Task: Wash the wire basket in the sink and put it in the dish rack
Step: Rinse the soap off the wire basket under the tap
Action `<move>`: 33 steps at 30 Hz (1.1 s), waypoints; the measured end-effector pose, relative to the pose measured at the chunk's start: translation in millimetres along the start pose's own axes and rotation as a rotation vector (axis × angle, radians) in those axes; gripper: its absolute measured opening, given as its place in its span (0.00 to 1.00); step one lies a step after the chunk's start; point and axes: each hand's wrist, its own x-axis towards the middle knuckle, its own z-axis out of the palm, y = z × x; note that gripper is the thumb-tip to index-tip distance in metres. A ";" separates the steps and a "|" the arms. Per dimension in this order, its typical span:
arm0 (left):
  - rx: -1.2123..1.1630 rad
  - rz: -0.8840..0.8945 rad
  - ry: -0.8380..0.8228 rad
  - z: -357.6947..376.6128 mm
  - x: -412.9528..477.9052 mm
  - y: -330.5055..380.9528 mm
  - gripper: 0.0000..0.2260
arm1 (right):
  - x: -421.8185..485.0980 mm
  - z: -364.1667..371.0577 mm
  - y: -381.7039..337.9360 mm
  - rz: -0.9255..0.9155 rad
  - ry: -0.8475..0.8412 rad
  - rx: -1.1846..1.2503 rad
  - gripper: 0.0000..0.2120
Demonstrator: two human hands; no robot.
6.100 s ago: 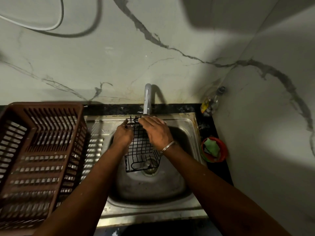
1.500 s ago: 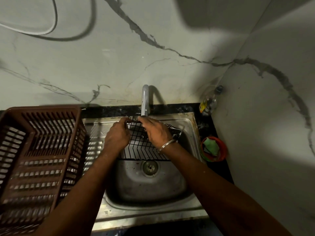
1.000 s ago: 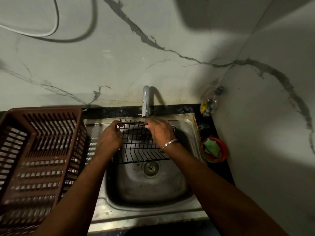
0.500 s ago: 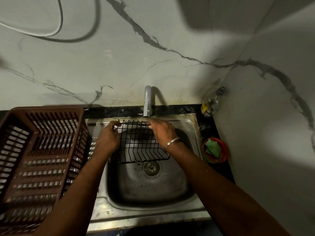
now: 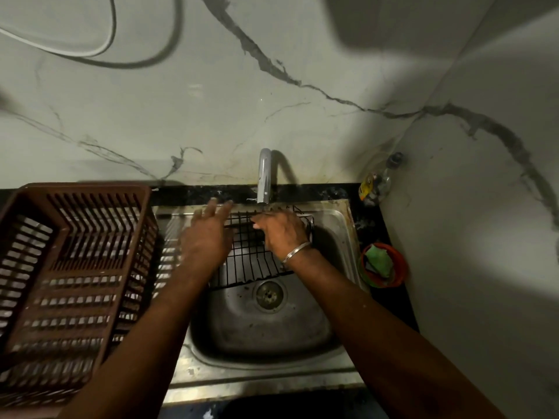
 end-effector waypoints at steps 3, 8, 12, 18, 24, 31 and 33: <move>0.196 0.003 -0.105 -5.2 3.1 28.1 0.16 | 8.4 -3.6 -10.4 -0.079 0.019 -0.023 0.07; 0.210 0.005 -0.064 -0.8 7.8 26.9 0.14 | 6.1 -3.0 7.3 -0.083 0.082 -0.054 0.10; 0.127 0.004 -0.052 9.6 9.6 16.8 0.14 | 1.3 -3.5 10.3 -0.042 0.082 0.017 0.09; 0.097 -0.051 -0.068 7.5 9.2 8.9 0.14 | -1.7 1.1 11.8 -0.067 0.043 -0.048 0.13; 0.115 -0.051 -0.072 2.3 8.6 3.8 0.17 | 4.0 -5.3 18.9 -0.038 -0.006 -0.056 0.14; 0.073 -0.047 -0.081 9.4 14.1 -2.9 0.10 | 4.1 -11.2 17.8 -0.018 -0.030 -0.049 0.17; 0.040 -0.035 -0.091 11.5 16.3 -4.7 0.07 | 6.1 -12.6 21.7 -0.056 -0.053 -0.078 0.17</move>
